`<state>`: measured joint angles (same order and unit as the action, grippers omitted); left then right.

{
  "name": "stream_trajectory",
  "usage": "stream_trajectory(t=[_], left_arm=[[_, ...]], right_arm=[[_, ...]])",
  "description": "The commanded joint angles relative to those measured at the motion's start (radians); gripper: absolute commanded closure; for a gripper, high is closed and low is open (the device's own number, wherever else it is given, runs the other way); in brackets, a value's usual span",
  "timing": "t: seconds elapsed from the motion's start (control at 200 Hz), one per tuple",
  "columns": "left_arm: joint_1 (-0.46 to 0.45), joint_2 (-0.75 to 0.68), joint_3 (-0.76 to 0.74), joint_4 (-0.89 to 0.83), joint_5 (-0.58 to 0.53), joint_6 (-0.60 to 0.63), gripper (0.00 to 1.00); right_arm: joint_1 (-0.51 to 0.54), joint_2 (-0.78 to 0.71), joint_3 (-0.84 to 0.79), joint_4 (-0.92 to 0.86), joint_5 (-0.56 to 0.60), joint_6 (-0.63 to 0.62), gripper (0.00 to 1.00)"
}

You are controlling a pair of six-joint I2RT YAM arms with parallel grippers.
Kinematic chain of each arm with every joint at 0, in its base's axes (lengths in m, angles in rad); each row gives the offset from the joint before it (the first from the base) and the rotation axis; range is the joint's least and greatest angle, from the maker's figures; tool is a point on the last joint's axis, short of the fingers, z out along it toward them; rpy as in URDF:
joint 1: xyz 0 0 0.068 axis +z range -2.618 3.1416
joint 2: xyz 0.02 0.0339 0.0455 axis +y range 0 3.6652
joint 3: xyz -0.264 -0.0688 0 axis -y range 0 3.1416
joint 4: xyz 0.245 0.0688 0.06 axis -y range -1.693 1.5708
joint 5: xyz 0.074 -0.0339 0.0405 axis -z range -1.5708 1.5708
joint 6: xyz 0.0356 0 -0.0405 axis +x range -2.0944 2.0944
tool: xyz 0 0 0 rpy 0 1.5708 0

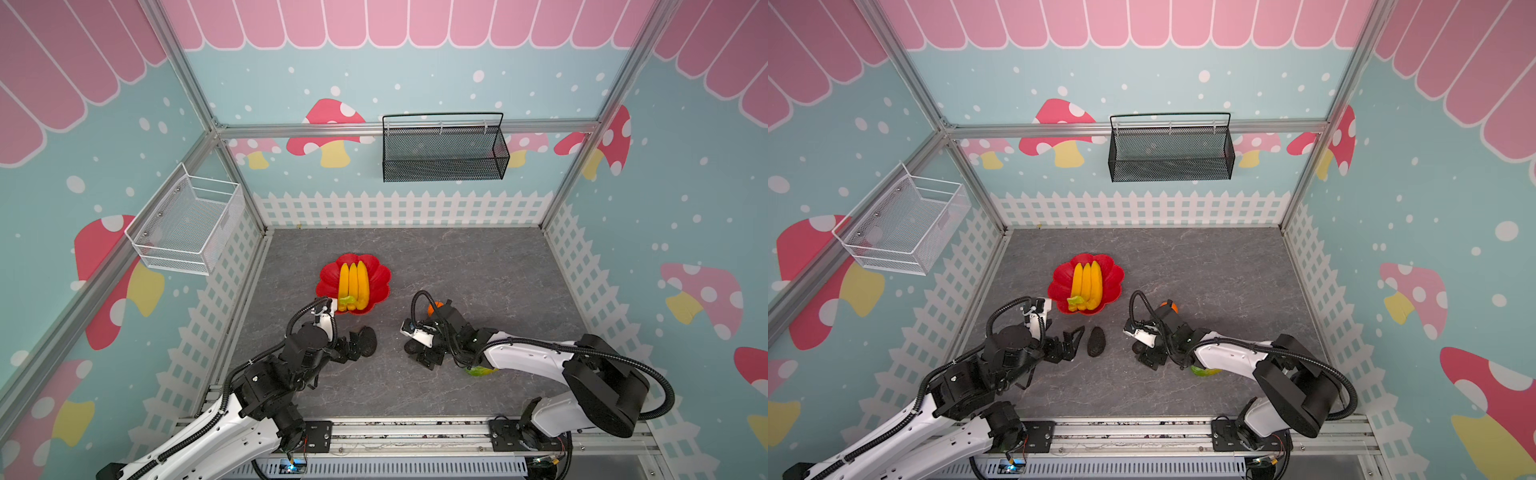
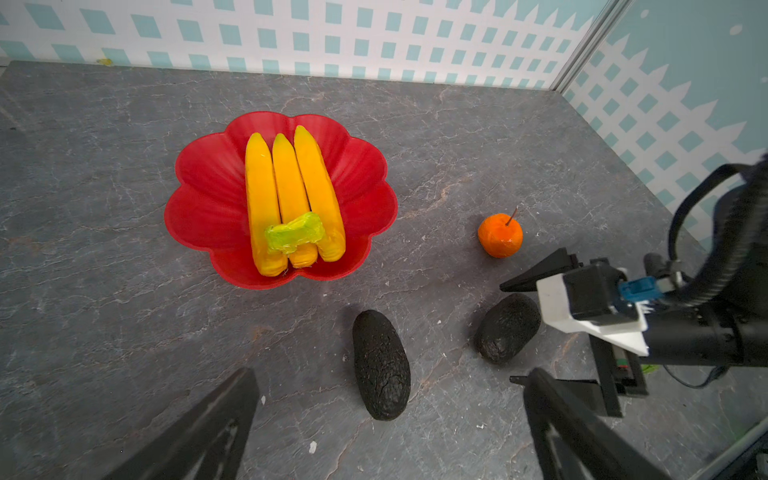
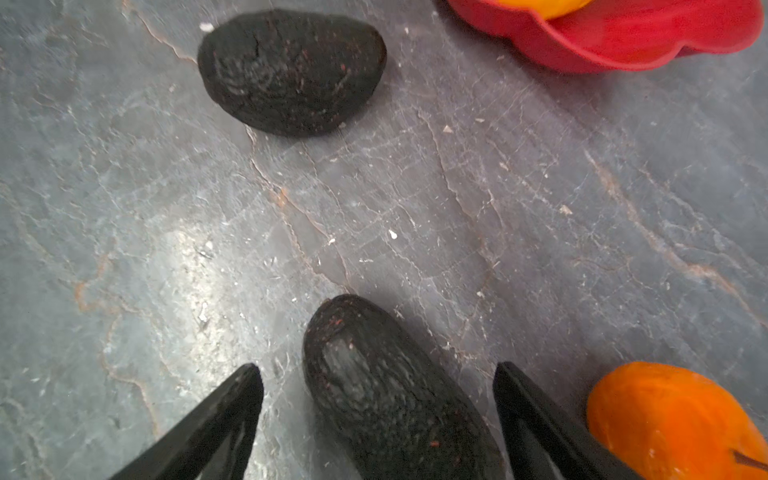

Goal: Place and organize the fake fruits in the fruit bowl
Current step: 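Grasp the dark avocado nearest the right gripper with the right gripper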

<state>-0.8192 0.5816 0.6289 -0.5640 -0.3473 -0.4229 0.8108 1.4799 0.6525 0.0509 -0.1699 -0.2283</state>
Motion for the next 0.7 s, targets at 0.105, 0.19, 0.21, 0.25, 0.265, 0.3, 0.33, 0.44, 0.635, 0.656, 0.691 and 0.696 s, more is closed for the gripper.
stream_trajectory(t=[0.105,0.19,0.21,0.25,0.265,0.3,0.33,0.44,0.635,0.656,0.691,0.696], left_arm=[[0.003,-0.007,-0.001,-0.017,-0.003,-0.013,0.0],[0.002,-0.006,-0.005,-0.016,-0.008,-0.013,0.0],[0.002,-0.005,-0.005,-0.016,-0.008,-0.013,0.0],[0.002,-0.007,-0.005,-0.016,-0.011,-0.014,0.0],[0.002,-0.008,-0.005,-0.016,-0.012,-0.014,0.0],[0.002,-0.011,-0.006,-0.016,-0.017,-0.014,0.0],[0.003,-0.012,-0.006,-0.017,-0.024,-0.014,0.0],[0.003,-0.019,-0.011,-0.016,-0.033,-0.013,0.0],[0.003,-0.016,-0.009,-0.016,-0.055,-0.017,0.0],[0.003,-0.014,-0.008,-0.015,-0.063,-0.017,0.0],[0.003,-0.015,-0.005,-0.012,-0.08,-0.016,0.0],[0.003,-0.015,-0.005,-0.011,-0.084,-0.015,0.0]], right_arm=[[0.0,0.068,0.062,-0.016,0.006,-0.04,0.16],[-0.001,0.086,0.074,-0.02,-0.014,-0.037,0.27],[0.0,0.09,0.077,-0.022,-0.019,-0.034,0.29],[-0.001,0.098,0.082,-0.025,-0.022,-0.032,0.34],[-0.001,0.102,0.085,-0.027,-0.022,-0.031,0.36],[-0.001,0.109,0.092,-0.037,-0.026,-0.029,0.41],[-0.001,0.119,0.098,-0.044,-0.029,-0.03,0.44],[-0.001,0.15,0.122,-0.069,-0.041,-0.027,0.52],[-0.001,0.146,0.184,-0.05,-0.019,0.011,0.6],[-0.001,0.145,0.199,-0.049,-0.018,0.016,0.6],[-0.001,0.146,0.238,-0.044,-0.012,0.03,0.6],[-0.002,0.147,0.242,-0.043,-0.011,0.033,0.61]])
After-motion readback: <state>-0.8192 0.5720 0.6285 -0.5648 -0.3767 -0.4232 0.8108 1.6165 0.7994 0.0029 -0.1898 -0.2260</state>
